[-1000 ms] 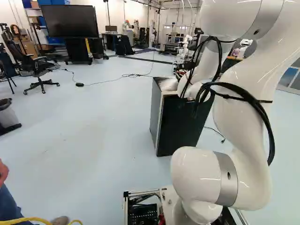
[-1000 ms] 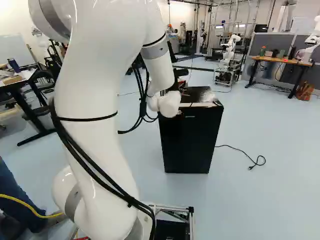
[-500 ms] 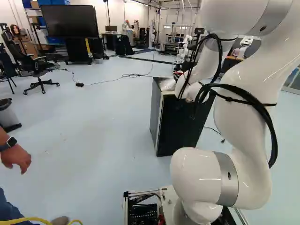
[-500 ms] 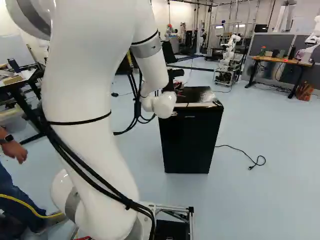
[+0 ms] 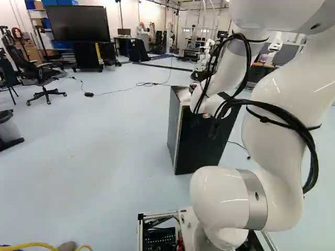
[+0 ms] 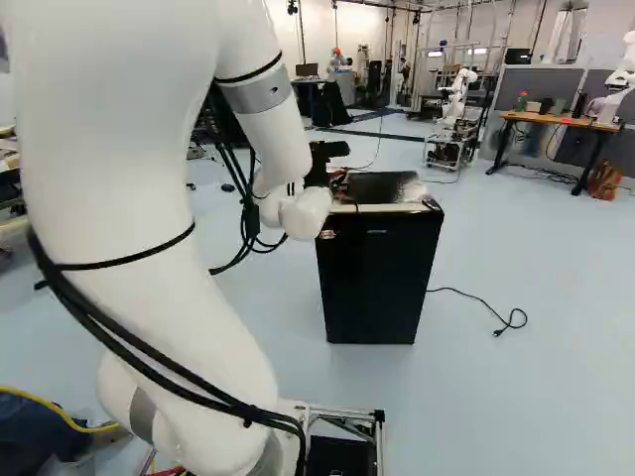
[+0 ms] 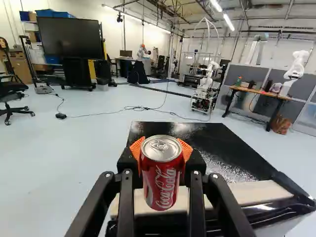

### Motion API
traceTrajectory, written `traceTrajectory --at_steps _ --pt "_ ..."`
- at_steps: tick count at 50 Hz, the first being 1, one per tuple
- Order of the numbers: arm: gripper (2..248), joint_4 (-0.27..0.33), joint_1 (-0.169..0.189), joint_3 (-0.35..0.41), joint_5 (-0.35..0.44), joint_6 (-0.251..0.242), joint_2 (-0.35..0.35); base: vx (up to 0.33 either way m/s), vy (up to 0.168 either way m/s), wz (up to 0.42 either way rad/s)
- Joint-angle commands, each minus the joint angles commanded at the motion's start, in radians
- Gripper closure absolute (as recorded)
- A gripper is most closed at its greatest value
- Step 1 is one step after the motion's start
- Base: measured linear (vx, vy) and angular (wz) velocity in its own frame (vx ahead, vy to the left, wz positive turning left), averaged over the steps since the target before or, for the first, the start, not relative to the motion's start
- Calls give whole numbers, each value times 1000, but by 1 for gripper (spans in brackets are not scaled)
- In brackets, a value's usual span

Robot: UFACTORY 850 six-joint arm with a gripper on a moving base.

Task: Grab a drink from the fridge

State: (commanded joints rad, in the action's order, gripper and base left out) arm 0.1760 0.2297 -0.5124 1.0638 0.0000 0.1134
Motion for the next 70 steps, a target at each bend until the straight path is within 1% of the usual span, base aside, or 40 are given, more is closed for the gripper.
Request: traceTrajectory --at_steps 22,36,53,70 --pt "152 -75 -98 180 -81 0 -167 0 0 0" --pt "152 -113 -147 272 -122 0 -251 0 0 0" --pt "152 -147 -192 355 -160 0 -328 0 0 0" --pt "152 -168 -220 407 -183 0 -376 0 0 0"
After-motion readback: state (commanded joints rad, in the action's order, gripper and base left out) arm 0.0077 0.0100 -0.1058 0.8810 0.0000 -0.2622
